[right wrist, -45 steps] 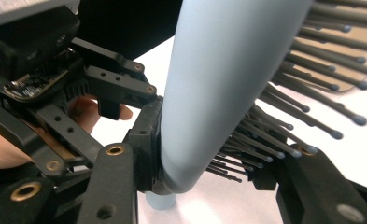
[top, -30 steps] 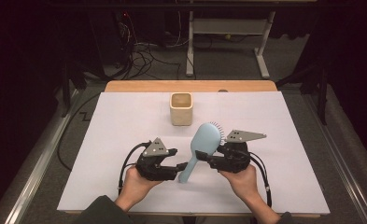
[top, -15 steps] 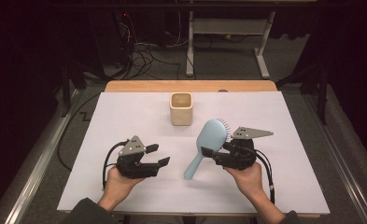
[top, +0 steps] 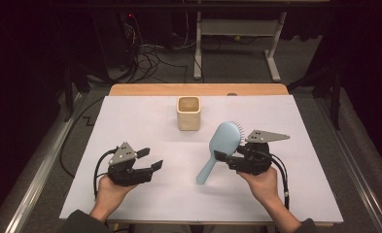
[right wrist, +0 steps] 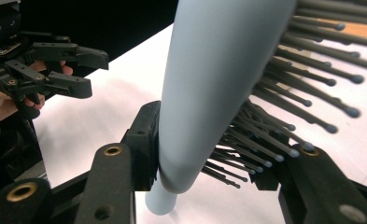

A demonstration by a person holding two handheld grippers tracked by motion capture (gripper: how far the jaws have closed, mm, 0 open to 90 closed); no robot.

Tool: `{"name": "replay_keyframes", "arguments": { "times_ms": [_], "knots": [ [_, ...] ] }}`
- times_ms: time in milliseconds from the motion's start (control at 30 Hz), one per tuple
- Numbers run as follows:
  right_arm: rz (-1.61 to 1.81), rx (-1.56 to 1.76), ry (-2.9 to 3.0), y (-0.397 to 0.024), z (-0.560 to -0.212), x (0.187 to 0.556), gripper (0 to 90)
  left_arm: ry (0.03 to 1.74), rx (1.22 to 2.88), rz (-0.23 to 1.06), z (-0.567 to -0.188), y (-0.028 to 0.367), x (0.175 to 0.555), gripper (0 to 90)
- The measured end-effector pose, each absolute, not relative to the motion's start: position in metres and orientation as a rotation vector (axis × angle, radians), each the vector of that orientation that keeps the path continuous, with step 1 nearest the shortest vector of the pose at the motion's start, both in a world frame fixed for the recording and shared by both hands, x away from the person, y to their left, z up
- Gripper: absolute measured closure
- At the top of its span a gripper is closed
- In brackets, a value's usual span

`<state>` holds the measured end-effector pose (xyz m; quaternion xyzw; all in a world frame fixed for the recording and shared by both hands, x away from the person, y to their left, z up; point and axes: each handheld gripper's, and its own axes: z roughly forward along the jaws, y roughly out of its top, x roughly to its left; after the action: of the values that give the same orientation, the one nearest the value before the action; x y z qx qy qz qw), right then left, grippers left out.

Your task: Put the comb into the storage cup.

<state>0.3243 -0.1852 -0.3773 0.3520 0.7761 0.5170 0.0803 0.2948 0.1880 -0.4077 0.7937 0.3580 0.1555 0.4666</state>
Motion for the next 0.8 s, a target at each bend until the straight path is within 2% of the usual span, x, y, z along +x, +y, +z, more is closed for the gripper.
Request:
{"name": "replay_keyframes", "arguments": {
  "times_ms": [800],
  "knots": [
    [1.489,1.066,2.304,-0.202,-0.368,0.327,54.3,0.968,1.891,0.457,-0.423,0.23,0.286,35.1]
  ]
}}
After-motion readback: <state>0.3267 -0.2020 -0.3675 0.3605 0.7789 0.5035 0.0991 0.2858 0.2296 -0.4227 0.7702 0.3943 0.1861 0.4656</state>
